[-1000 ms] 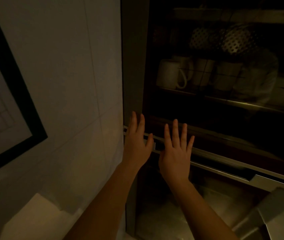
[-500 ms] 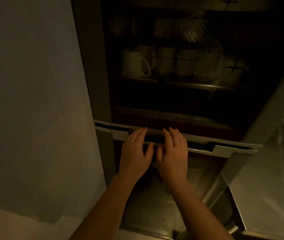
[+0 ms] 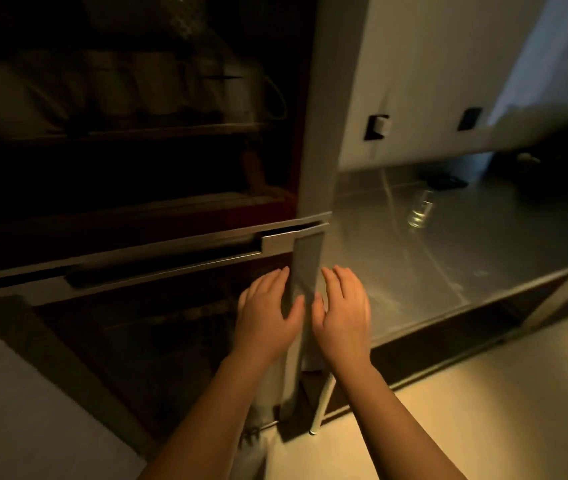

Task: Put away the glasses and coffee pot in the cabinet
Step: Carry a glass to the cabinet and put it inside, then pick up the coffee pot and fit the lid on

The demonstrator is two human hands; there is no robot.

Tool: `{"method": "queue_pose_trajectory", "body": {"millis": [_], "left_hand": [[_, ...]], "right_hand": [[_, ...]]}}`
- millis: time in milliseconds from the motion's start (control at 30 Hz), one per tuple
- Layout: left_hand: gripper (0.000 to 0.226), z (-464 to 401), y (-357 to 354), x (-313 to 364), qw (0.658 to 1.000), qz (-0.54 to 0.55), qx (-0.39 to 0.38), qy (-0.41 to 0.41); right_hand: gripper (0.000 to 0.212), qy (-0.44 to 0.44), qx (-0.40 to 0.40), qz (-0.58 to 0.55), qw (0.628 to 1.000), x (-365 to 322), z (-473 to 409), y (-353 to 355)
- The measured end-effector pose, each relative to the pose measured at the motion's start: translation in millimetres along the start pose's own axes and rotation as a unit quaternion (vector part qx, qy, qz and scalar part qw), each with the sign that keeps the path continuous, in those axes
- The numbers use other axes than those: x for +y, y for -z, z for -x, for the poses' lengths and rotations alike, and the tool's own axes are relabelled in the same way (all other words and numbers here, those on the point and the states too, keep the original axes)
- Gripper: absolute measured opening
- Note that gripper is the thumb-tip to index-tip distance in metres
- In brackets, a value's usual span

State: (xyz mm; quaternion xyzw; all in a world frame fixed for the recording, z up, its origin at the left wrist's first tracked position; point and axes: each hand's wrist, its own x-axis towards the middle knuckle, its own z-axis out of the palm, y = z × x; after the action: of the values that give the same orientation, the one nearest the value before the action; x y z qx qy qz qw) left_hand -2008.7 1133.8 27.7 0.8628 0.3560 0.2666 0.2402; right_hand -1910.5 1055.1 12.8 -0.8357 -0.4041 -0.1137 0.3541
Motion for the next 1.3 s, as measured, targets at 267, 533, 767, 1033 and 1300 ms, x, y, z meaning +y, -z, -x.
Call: {"method": "queue_pose_trajectory", "body": {"millis": [267,533,767,1033,1300], "left_hand": [[0.058,-9,-97,87,0.988,0.004,-0.115,-0.106],[0.060,8,-199,197,0.961,0.033,-0.188,-0.199],[0.061,26,-286,298,0.938,0.056,-0.237,-0.245],[0.061,47,-366,389,0.925,0.076,-0.265,-0.263],[0.063,43,-427,441,0.911,0.067,-0.288,-0.288]], "right_hand": [[0.039,-0.132,0.059,0.076,0.987,115,20,65],[0.041,-0.263,0.113,0.107,0.952,237,47,158],[0.043,-0.344,0.126,0.144,0.919,348,73,233],[0.046,-0.387,0.187,0.141,0.892,441,94,301],[0.041,-0.406,0.199,0.144,0.880,503,97,329]]}}
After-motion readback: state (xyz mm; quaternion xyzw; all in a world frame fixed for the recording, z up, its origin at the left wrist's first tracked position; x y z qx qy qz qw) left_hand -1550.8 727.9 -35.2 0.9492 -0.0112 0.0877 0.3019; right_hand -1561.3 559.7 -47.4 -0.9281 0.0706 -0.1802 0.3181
